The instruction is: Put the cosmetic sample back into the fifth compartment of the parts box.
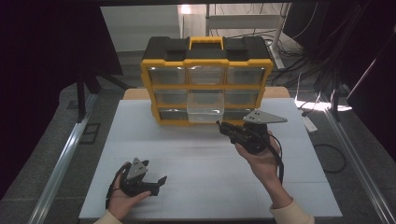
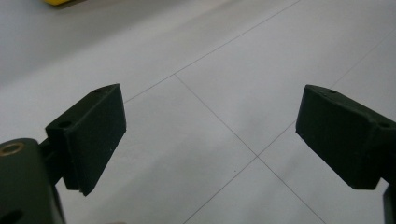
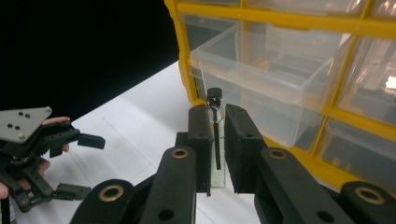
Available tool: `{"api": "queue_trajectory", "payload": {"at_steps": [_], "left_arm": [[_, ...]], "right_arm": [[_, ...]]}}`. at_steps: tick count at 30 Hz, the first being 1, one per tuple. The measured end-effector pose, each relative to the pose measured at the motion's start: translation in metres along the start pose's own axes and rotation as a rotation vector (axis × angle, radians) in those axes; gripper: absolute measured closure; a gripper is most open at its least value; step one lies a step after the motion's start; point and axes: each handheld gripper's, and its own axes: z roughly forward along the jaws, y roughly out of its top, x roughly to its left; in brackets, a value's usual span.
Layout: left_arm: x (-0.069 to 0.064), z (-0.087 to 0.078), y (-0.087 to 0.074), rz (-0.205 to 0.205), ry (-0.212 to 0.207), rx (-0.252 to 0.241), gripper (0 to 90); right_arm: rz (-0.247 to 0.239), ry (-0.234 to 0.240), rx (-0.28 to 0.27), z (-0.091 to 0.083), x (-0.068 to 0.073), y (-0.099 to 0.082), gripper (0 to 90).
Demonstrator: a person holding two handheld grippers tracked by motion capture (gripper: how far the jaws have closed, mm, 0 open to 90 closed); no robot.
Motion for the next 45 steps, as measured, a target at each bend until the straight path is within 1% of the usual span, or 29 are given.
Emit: {"api": "queue_trajectory", "payload": {"at_steps": [3, 7, 20, 28, 35, 37, 41, 45], "left_arm": [[0.0, 0.0, 0.0, -0.001, 0.0, -0.001, 9.1], [0.001, -0.001, 0.0, -0.001, 0.001, -0.002, 9.1], [0.0, 0.0, 0.0, 0.0, -0.001, -0.001, 9.1], [0.0, 0.0, 0.0, 0.0, -0.001, -0.003, 9.2], [0.0, 0.0, 0.0, 0.001, -0.001, -0.003, 9.2], [0.0, 0.0, 0.0, 0.002, -0.001, -0.003, 9.2], [0.0, 0.0, 0.0, 0.001, -0.001, -0.003, 9.2], [0.001, 0.0, 0.0, 0.001, -0.001, -0.003, 9.2]], "right_arm": [[-0.003, 0.0, -0.007, 0.0, 0.0, 0.004, 81.1], [-0.008, -0.001, -0.02, 0.0, 0.0, 0.015, 81.0], [-0.014, -0.009, -0.042, 0.006, -0.002, 0.033, 81.1], [-0.021, -0.019, -0.037, 0.011, -0.004, 0.04, 81.0], [-0.016, -0.034, -0.03, 0.017, -0.009, 0.049, 81.0], [-0.011, -0.044, -0.02, 0.023, -0.013, 0.051, 81.0], [-0.008, -0.047, -0.017, 0.029, -0.016, 0.052, 81.0], [-0.008, -0.061, -0.008, 0.035, -0.02, 0.056, 81.0]]}}
